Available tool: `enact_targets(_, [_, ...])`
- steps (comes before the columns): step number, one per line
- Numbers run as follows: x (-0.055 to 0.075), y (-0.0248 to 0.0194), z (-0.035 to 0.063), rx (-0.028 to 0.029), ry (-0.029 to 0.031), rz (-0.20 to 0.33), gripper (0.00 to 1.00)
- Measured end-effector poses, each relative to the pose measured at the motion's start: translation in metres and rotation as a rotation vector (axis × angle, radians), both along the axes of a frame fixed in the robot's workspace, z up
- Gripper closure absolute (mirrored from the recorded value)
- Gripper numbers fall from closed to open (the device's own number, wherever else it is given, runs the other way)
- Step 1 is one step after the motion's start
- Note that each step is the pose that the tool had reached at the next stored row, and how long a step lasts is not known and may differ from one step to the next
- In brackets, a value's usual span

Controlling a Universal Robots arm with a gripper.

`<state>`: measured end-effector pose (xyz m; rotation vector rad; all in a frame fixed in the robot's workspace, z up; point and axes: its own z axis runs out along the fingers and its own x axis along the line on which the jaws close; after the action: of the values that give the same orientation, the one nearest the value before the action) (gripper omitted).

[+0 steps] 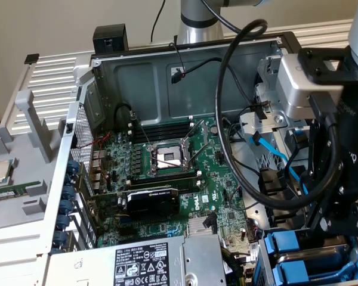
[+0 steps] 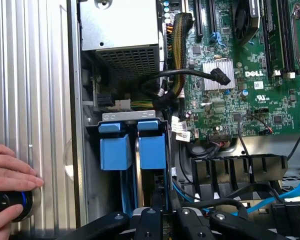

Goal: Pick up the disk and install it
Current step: 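Insert the first disk wire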

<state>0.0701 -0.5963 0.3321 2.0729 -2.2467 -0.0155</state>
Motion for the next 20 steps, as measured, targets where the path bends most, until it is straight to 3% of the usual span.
enact_targets(20, [-0.0001, 0.0000, -0.0006, -0.0037, -0.0006, 0.000, 0.83])
